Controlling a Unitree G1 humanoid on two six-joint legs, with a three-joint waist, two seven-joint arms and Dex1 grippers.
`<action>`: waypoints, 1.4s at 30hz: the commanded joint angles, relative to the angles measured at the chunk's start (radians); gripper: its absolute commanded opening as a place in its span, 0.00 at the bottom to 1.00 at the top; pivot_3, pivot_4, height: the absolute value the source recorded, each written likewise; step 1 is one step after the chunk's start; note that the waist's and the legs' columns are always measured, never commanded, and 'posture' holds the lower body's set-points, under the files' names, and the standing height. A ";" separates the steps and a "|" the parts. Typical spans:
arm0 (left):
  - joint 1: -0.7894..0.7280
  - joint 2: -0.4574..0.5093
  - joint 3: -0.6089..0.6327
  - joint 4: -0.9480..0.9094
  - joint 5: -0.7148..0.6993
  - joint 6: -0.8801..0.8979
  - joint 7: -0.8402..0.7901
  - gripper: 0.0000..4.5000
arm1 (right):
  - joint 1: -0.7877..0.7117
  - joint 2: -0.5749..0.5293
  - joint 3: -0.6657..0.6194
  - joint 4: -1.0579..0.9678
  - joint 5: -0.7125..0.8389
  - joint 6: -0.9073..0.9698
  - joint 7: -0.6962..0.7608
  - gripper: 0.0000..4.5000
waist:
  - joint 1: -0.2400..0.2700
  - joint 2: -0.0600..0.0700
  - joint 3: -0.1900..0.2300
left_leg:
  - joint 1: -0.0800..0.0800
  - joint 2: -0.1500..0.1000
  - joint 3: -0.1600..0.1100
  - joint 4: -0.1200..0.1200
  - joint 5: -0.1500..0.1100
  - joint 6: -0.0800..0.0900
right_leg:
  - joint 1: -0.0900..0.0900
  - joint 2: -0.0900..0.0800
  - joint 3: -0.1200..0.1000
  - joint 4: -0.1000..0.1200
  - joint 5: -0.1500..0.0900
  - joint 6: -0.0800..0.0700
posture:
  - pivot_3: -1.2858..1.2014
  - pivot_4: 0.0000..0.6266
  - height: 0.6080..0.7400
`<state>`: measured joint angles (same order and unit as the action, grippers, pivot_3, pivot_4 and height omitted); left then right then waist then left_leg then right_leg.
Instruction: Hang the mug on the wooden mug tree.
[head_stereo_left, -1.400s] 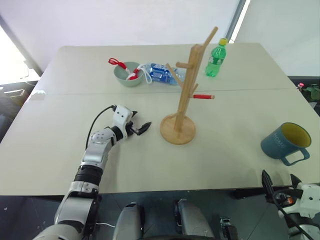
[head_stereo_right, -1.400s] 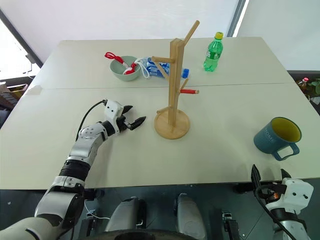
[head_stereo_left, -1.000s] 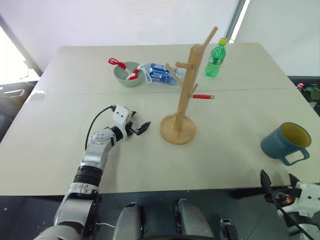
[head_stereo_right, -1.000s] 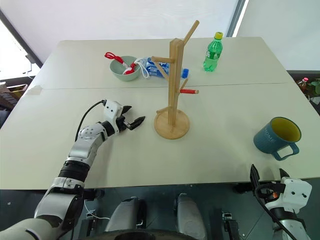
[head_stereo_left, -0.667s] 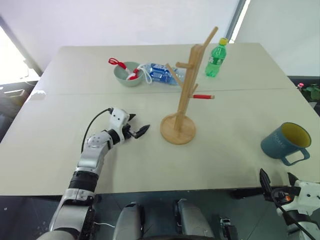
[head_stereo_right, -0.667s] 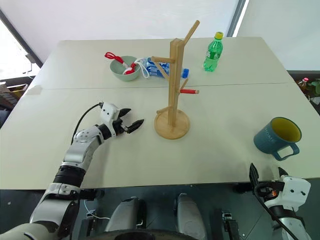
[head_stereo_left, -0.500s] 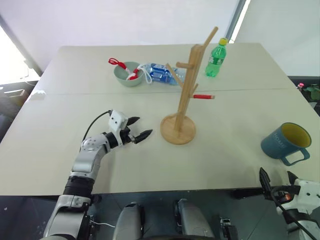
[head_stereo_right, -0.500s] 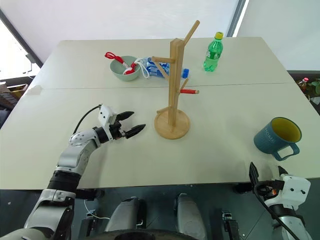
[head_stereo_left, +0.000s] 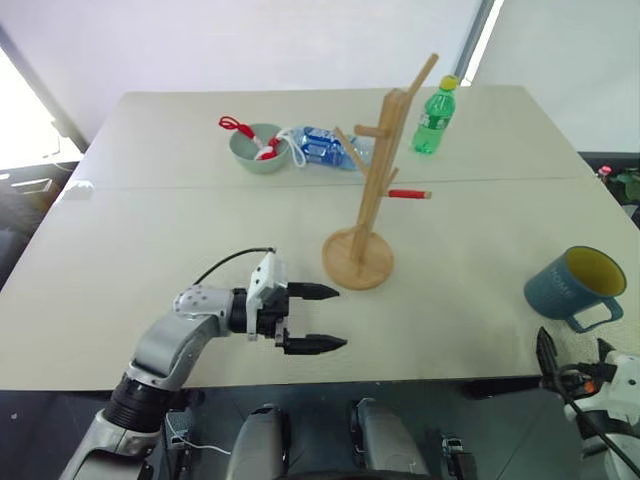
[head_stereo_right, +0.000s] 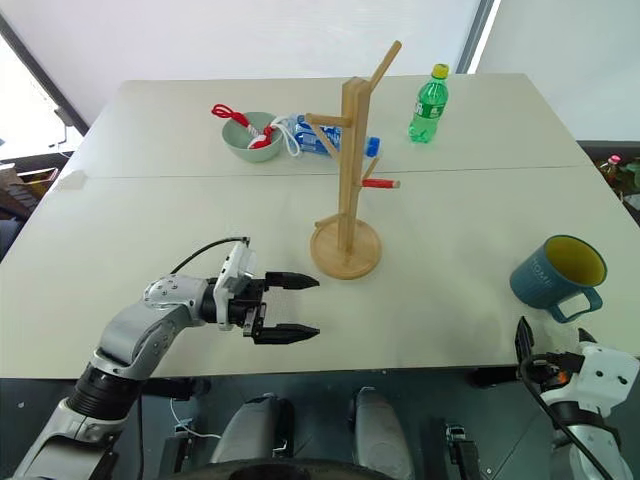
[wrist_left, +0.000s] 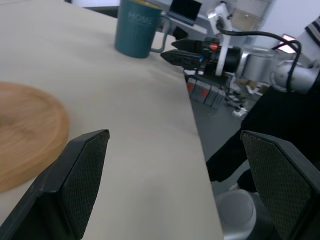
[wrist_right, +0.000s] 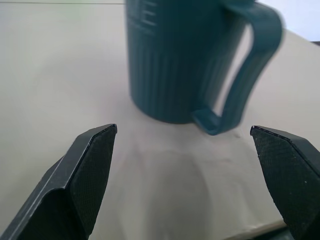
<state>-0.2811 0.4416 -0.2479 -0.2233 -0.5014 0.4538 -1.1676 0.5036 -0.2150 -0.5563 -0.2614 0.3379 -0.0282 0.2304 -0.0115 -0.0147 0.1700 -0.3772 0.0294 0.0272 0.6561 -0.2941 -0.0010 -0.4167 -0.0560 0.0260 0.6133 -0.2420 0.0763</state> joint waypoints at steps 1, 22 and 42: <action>-0.020 -0.020 -0.026 -0.035 -0.003 -0.014 0.002 1.00 | -0.014 -0.006 -0.023 -0.004 -0.032 -0.020 -0.039 0.98 | -0.001 0.000 0.000 | 0.000 0.000 0.000 0.000 0.000 0.000 | 0.000 0.000 0.000 0.000 0.000 0.000 | 0.52 0.24 1.00; -0.041 -0.062 -0.045 -0.073 -0.029 0.014 0.049 1.00 | -0.160 0.003 -0.076 0.122 -0.077 -0.046 -0.248 0.98 | -0.002 0.000 0.000 | 0.001 0.001 0.000 0.000 0.000 0.000 | 0.001 0.010 0.001 0.000 0.000 0.000 | 0.52 0.24 1.00; -0.020 -0.049 -0.032 -0.070 -0.017 -0.017 0.069 1.00 | -0.290 -0.009 -0.067 0.235 -0.014 -0.037 -0.213 0.01 | -0.002 0.001 0.000 | 0.002 0.001 0.000 0.001 0.000 0.000 | 0.002 0.011 0.001 0.001 0.000 0.000 | 0.52 0.24 1.00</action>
<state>-0.3066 0.3917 -0.2919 -0.2574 -0.5111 0.4521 -1.1028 0.2132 -0.2149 -0.6084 -0.0171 0.3093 -0.0539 0.0100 -0.0137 -0.0142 0.1697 -0.3749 0.0301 0.0267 0.6570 -0.2938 -0.0006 -0.4142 -0.0455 0.0271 0.6142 -0.2420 0.0766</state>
